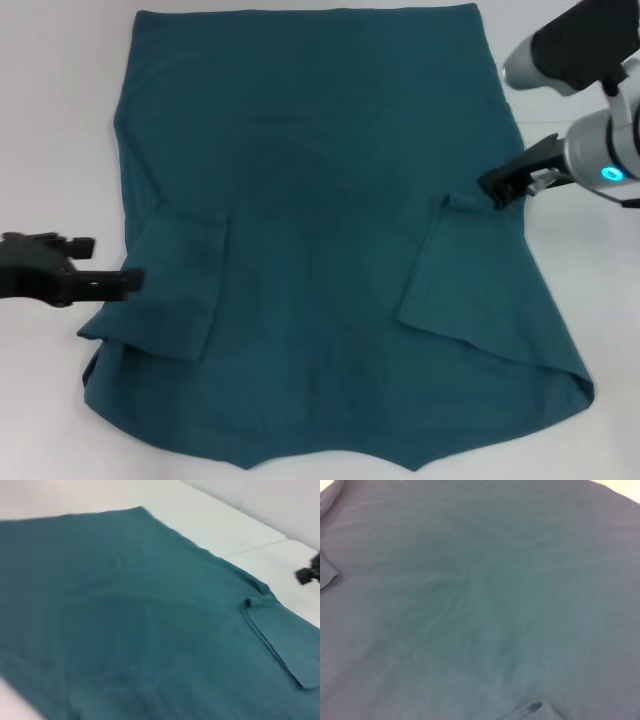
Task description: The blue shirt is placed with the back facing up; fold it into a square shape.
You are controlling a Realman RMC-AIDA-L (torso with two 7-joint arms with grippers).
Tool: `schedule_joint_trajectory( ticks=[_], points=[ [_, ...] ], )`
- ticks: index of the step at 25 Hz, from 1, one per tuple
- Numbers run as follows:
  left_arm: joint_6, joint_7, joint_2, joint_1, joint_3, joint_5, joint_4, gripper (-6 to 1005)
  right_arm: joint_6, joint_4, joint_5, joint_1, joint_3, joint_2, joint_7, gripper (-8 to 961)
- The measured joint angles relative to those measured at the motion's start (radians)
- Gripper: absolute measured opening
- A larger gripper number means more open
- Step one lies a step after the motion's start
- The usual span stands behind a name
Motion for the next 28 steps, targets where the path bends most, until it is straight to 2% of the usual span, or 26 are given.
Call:
schedule_joint_trajectory(
  ticks=[6, 13, 16, 19, 24, 28],
  points=[
    [0.101, -0.327, 0.002, 0.021, -0.003, 0.121, 0.16, 875, -0.066, -0.085, 0.0, -0.048, -0.004, 0.0, -0.021, 37],
    [0.176, -0.575, 0.014, 0.004, -0.003, 0.31, 0.169, 874, -0.113, -0.097, 0.0, -0.056, -0.008, 0.003, -0.067, 105],
    [0.203, -0.62, 0.015, -0.008, -0.005, 0.344, 0.151, 873, -0.128, -0.099, 0.0, -0.057, -0.008, 0.003, -0.084, 135],
    [0.208, -0.645, 0.003, -0.013, 0.002, 0.361, 0.136, 873, -0.14, -0.1, 0.0, -0.056, -0.009, 0.002, -0.09, 164],
    [0.186, -0.649, -0.005, -0.036, 0.004, 0.366, 0.069, 872, -0.144, -0.103, 0.0, -0.054, -0.023, 0.004, -0.09, 404],
    [0.169, -0.649, -0.007, -0.054, 0.005, 0.365, 0.023, 871, -0.145, -0.103, 0.0, -0.056, -0.035, 0.004, -0.087, 465]
  ],
)
